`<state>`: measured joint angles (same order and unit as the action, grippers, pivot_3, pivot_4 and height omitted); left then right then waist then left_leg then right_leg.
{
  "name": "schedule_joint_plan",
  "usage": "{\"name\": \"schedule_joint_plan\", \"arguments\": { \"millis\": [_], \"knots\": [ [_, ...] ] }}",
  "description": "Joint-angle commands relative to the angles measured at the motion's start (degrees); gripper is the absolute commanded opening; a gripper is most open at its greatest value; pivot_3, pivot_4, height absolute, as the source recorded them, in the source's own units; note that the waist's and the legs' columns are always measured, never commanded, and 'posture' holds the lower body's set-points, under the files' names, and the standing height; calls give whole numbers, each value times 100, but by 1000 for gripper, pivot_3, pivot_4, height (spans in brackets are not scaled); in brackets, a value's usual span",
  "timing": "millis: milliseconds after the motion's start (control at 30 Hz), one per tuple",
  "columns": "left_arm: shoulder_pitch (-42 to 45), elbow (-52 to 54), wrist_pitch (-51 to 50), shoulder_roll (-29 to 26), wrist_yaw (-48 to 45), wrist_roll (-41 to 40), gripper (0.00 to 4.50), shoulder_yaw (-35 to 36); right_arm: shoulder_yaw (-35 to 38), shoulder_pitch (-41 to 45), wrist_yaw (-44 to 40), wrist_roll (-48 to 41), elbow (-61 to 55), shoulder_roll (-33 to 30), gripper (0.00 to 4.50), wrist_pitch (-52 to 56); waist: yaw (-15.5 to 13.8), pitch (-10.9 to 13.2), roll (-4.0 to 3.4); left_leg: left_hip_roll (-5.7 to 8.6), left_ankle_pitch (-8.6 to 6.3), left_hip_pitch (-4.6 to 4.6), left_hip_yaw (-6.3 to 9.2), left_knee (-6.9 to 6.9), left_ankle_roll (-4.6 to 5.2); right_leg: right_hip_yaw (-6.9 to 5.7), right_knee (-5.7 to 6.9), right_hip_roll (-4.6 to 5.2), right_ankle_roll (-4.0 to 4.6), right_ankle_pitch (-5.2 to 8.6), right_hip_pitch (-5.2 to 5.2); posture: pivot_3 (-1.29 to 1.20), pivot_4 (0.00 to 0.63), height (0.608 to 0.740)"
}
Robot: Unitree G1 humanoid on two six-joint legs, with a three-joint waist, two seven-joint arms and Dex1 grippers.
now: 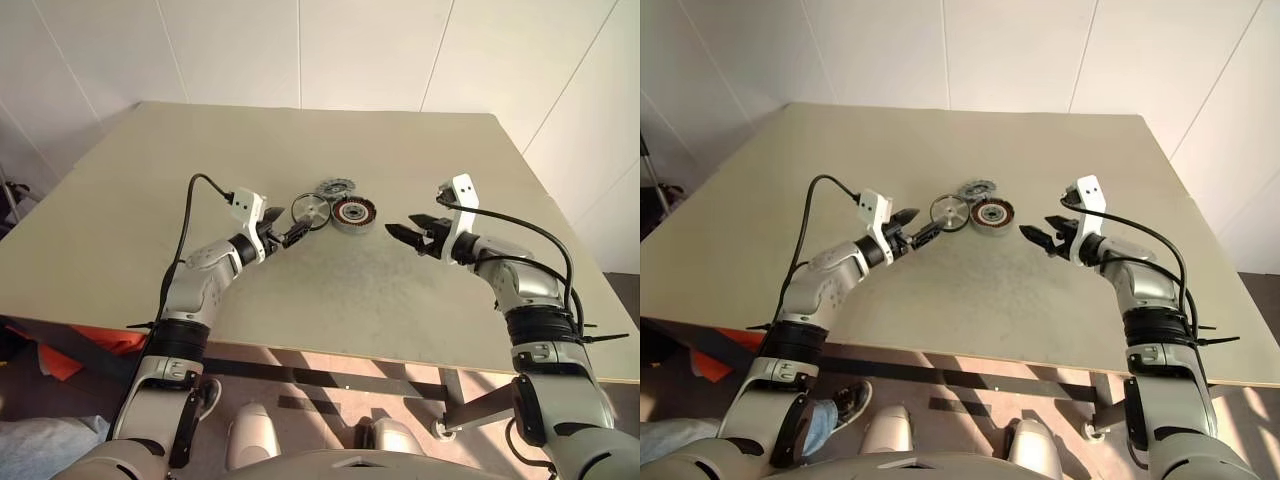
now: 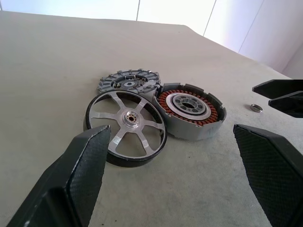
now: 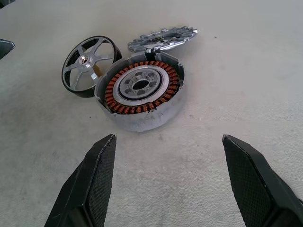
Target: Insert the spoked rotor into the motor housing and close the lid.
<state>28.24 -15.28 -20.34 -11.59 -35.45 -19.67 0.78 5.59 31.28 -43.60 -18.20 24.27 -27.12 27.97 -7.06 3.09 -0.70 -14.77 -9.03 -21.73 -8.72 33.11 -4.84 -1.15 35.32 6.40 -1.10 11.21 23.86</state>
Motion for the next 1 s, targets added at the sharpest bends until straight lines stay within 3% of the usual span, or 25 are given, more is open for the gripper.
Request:
{"name": "schedule_joint_plan", "arguments": {
  "millis": [33, 567, 800, 1000],
  "knots": [
    [187, 27, 116, -53, -40, 21, 4374, 59, 135, 58, 26, -95, -227, 2, 4045, -41, 0, 0, 0, 0, 0, 0, 0, 0, 0, 0, 0, 0, 0, 0, 0, 0, 0, 740],
    [174, -5, 159, 25, -24, 97, 4374, 26, 211, 239, 251, 17, 0, -94, 4045, -129, 0, 0, 0, 0, 0, 0, 0, 0, 0, 0, -1, 0, 0, 0, 0, 0, 0, 740],
    [194, -80, 211, 69, 19, 153, 4374, 3, -818, 919, -448, 1009, 712, -527, 4045, -840, 18, 0, 0, 0, 0, 0, 0, 0, 0, 0, -1, 0, 0, 0, 0, 0, 0, 740],
    [96, -27, 244, 89, 83, 198, 4374, 28, -1861, 1651, -1221, 1973, 1952, -435, 4045, -1900, 34, 0, 0, -2, -3, -5, 0, 2, 5, -3, 0, 0, 1, 0, 4, 0, 0, 740]
  ]
}}
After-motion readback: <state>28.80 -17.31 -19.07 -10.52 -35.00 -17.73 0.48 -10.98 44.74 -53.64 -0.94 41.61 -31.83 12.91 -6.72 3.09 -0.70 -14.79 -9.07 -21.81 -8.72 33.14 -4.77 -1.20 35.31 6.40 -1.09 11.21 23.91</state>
